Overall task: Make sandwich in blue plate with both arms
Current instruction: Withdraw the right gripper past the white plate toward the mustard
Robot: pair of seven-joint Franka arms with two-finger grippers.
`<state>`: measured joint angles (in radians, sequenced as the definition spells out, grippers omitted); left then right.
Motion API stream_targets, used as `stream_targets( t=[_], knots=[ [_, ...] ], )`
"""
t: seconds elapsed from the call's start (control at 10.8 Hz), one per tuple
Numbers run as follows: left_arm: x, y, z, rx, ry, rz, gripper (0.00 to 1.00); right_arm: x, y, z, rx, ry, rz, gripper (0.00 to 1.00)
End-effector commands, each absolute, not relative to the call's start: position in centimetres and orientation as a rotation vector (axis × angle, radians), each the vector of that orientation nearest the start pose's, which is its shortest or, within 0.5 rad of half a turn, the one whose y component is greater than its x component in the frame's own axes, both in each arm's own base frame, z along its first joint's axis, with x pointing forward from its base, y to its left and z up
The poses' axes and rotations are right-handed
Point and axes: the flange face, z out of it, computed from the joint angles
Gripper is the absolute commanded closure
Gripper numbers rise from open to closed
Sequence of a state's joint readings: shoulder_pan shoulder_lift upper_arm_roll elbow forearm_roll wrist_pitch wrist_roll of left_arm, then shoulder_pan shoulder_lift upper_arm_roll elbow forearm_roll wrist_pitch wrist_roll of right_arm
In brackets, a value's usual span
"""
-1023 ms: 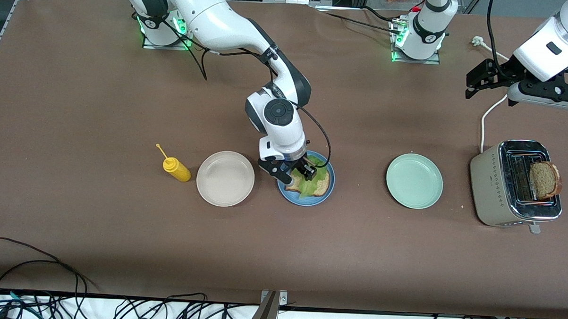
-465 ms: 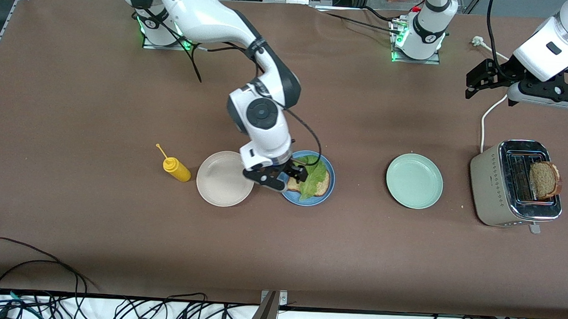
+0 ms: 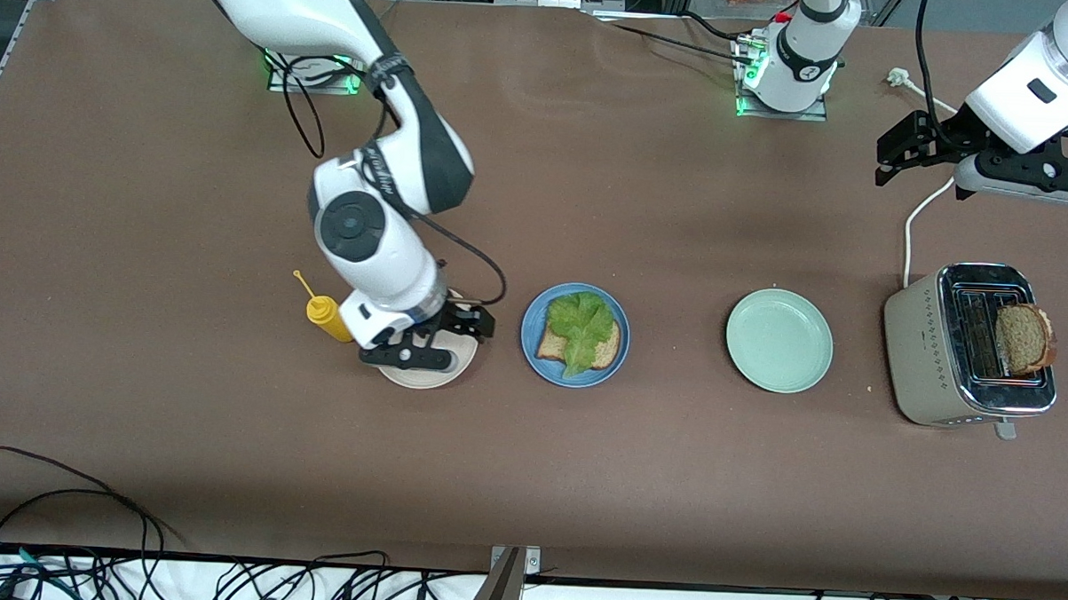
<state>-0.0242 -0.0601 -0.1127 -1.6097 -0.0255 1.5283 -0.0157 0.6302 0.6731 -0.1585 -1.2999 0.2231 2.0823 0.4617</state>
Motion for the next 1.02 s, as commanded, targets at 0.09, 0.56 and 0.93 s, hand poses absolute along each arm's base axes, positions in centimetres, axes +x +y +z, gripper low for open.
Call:
stream_targets(
  t=[0.09, 0.56, 0.93],
  knots=[
    [52.2, -7.4, 63.9, -3.175, 0.173, 0.034, 0.0, 61.8, 28.8, 39.0, -2.973, -0.299, 0.032, 0.0],
    [52.2, -7.4, 63.9, -3.175, 0.176, 0.037, 0.0, 61.5, 15.4, 44.1, -2.841, -0.656, 0.064, 0.0],
    [52.2, -7.5, 63.9, -3.175, 0.178, 0.035, 0.0, 61.7, 6.0, 44.7, -2.619, -0.974, 0.038, 0.0]
  ],
)
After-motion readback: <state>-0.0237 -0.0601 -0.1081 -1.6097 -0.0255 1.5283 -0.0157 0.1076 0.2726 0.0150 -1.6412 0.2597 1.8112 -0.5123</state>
